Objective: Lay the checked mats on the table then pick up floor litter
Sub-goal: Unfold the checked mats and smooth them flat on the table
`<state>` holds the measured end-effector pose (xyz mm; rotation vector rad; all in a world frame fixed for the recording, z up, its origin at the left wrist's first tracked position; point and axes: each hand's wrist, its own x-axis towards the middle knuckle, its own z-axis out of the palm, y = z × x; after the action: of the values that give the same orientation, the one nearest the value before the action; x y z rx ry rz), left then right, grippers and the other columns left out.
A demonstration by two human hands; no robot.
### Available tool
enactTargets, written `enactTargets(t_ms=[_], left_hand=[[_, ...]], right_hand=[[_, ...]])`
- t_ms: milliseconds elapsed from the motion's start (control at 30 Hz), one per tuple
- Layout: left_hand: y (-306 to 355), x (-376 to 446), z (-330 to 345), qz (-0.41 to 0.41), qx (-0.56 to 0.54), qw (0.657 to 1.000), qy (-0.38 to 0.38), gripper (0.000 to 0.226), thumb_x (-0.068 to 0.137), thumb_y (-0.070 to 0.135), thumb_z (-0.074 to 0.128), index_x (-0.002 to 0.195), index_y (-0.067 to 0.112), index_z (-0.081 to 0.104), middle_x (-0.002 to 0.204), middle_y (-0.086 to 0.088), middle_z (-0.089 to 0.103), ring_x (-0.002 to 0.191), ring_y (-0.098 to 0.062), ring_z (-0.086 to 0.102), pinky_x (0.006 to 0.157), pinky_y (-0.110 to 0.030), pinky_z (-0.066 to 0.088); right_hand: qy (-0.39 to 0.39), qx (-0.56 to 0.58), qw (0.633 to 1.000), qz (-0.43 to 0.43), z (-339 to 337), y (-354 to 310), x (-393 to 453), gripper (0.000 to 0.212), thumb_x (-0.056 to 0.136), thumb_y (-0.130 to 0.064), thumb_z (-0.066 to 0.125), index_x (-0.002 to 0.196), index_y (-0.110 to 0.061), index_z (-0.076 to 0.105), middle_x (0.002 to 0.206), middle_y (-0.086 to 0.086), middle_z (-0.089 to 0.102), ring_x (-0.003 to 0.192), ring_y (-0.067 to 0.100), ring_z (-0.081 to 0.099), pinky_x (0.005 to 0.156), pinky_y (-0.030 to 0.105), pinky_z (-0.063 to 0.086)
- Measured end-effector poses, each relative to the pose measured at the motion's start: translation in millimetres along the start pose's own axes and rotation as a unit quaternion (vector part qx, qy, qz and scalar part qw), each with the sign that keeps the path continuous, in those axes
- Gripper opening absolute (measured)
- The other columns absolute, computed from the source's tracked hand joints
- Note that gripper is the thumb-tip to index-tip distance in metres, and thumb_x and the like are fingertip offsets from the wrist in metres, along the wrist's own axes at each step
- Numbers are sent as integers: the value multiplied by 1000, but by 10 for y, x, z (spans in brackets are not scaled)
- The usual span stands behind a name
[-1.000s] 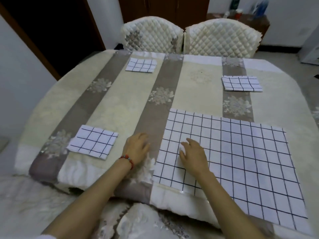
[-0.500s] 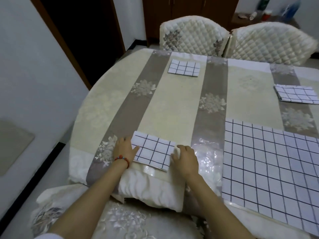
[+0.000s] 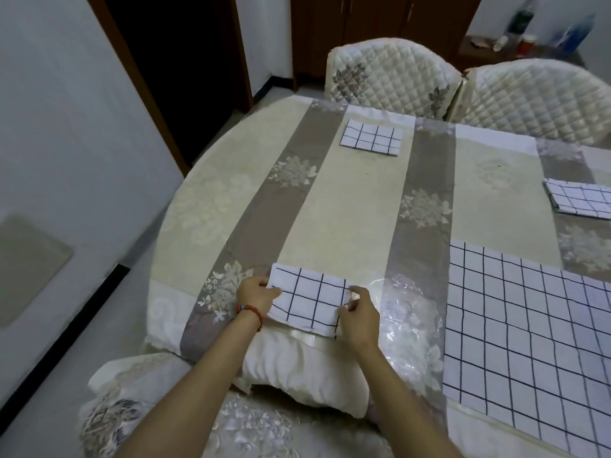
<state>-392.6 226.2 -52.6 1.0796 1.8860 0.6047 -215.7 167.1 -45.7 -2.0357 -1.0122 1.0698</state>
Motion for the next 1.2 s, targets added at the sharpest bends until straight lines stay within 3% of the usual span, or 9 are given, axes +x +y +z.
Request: enactTargets(t_ms=[100, 233, 433, 567, 667, 733, 800, 1000, 1200], left_hand=[[30, -25, -51, 12, 2, 1000, 15, 16, 72, 8, 71, 64, 11, 57, 71, -12, 55, 71, -21, 50, 68, -30, 41], [218, -203, -88, 30, 48, 997, 60, 36, 75, 7, 68, 109, 1, 60, 108, -17, 62, 102, -33, 58, 85, -35, 45], [675, -620, -14, 367, 144, 919, 2, 46, 83, 19, 61, 127, 15, 51, 142, -5, 44, 136, -24, 31, 110, -33, 23], [989, -825, 10, 483, 158, 861, -26, 42, 79, 24, 59, 121, 19, 58, 134, 4, 53, 132, -7, 27, 112, -34, 11], [1147, -901, -14, 489, 165, 855, -48, 29, 76, 26, 58, 99, 13, 69, 102, -4, 71, 112, -12, 55, 110, -42, 25], [1228, -940, -67, 482, 124, 865, -61, 19, 75, 25, 62, 83, 10, 72, 79, -4, 73, 79, -12, 65, 86, -36, 48], [1287, -996, -119, 454, 80, 884, -77, 10, 77, 18, 66, 76, 10, 71, 68, 6, 68, 65, 1, 60, 71, -23, 48], [1384, -1099, -311, 367, -42, 929, -1, 20, 82, 11, 65, 67, 25, 62, 67, 12, 61, 62, 9, 57, 59, -4, 43], [1393, -1108, -443, 298, -116, 943, 89, 5, 81, 7, 63, 77, 9, 64, 70, 0, 61, 69, -11, 56, 67, -22, 46]], right_hand=[[14, 54, 998, -37, -105, -53, -52, 39, 84, 0, 48, 117, -18, 52, 71, -3, 50, 66, 13, 49, 58, 19, 39], [23, 48, 990, -133, -338, -185, -124, 35, 87, -1, 47, 115, -20, 55, 80, -2, 59, 73, 16, 56, 66, 25, 46], [-8, -67, 958, -280, -706, -545, -156, 31, 85, -2, 52, 107, -21, 61, 86, -7, 64, 82, 16, 62, 75, 30, 50], [-36, -98, 931, -349, -920, -786, -227, 23, 85, -3, 57, 101, -16, 66, 90, -4, 72, 80, 8, 64, 77, 24, 51], [-66, -36, 936, -343, -1063, -900, -308, 16, 83, -4, 62, 92, -15, 69, 80, -17, 68, 78, -4, 63, 74, 14, 50], [-67, 10, 948, -312, -1156, -941, -369, 19, 81, -10, 66, 93, -25, 65, 75, -17, 66, 76, -5, 63, 71, 10, 48], [-57, 36, 958, -278, -1237, -937, -397, 19, 79, -18, 69, 93, -28, 62, 75, -8, 65, 72, 2, 60, 69, 16, 47], [-142, 28, 973, -182, -1470, -839, -453, 12, 79, -19, 70, 82, -7, 68, 62, -10, 64, 61, 3, 59, 56, 14, 44], [-90, 115, 970, -193, -1605, -806, -460, 16, 83, -11, 65, 68, -15, 64, 52, -13, 61, 48, -8, 56, 50, 8, 43]])
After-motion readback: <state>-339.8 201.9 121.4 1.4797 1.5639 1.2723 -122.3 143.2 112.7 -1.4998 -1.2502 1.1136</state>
